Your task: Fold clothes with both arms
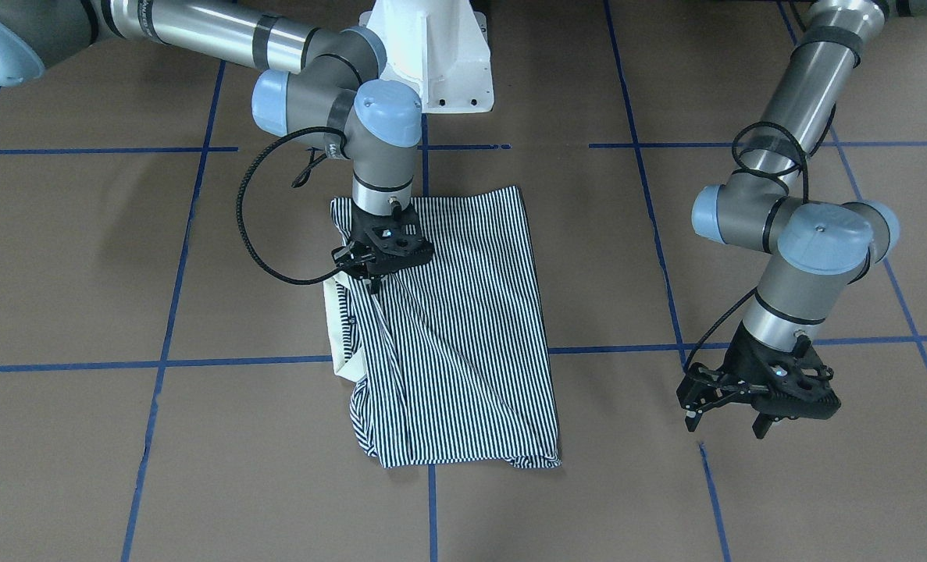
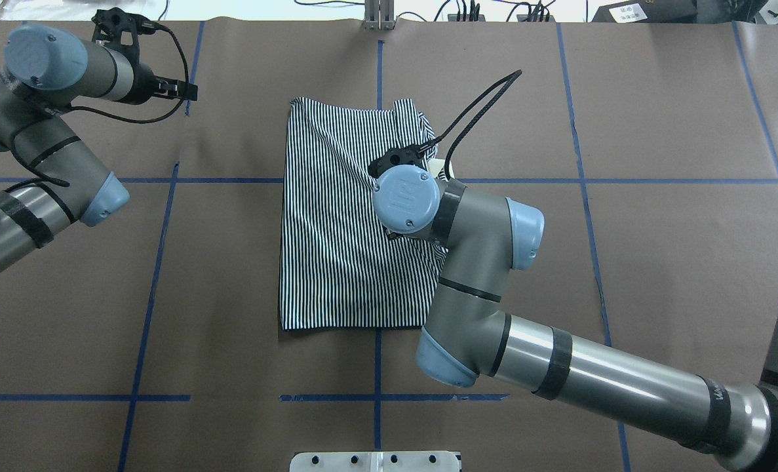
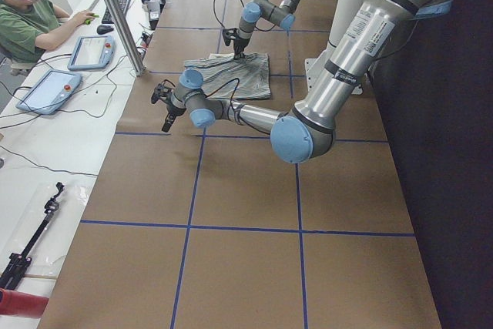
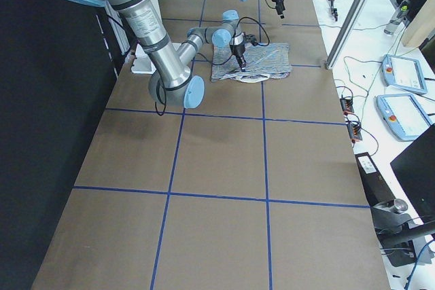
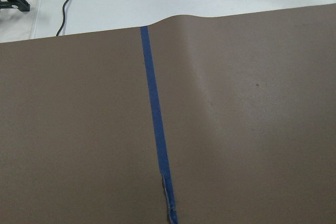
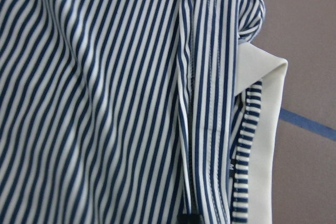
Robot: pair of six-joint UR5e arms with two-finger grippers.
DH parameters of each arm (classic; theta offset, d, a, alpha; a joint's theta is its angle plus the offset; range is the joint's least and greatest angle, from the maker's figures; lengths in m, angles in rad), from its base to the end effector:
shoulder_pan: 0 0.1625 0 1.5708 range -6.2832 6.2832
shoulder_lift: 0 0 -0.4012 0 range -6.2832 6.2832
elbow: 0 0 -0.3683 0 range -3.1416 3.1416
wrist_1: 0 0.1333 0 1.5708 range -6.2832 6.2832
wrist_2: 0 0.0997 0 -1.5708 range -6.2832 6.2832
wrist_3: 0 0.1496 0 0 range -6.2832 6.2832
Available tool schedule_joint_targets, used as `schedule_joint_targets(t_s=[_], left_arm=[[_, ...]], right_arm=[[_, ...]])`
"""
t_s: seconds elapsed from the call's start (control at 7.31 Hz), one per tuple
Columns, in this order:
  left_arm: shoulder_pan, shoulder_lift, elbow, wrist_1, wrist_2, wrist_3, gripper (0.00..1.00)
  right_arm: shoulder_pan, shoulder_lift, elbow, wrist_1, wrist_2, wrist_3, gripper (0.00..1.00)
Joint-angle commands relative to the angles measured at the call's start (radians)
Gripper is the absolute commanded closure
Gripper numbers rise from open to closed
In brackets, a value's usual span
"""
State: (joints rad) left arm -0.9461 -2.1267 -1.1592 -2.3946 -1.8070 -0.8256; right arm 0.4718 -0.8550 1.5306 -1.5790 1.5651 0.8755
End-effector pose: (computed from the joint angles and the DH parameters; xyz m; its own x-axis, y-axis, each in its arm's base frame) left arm 0.3604 -0.6679 0.4506 0.7020 0.1537 -0.6954 0.2719 0.8446 0.4612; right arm -0.5818 -0.4474 0.2907 0.8304 -0.2955 0.4724 0.0968 0.9114 0.3999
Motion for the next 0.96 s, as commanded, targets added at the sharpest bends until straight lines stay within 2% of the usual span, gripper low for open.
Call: schedule_joint_targets(t_s=[0.0, 0.27, 0.41, 0.55, 0.82], left_arm=[[0.001, 0.001, 0.001, 0.000, 0.000, 0.000, 0.00], [0.003, 0.001, 0.001, 0.000, 0.000, 0.000, 0.00], [0.004, 0.001, 0.000, 0.000, 0.000, -0.001, 0.00], [0.004, 0.001, 0.000, 0.000, 0.000, -0.001, 0.00], [0.004, 0.001, 0.001, 0.000, 0.000, -0.001, 0.00]], right_arm=[[0.002, -0.074, 0.078, -0.004, 0.001, -0.003, 1.00], [0.002, -0.084, 0.074, -0.004, -0.007, -0.003, 1.00], [0.007, -0.084, 0.069, -0.003, -0.008, -0.004, 0.18], [0.016, -0.078, 0.069, -0.001, -0.010, -0.006, 0.00], [0.079, -0.018, 0.030, 0.001, -0.005, -0.033, 0.00]])
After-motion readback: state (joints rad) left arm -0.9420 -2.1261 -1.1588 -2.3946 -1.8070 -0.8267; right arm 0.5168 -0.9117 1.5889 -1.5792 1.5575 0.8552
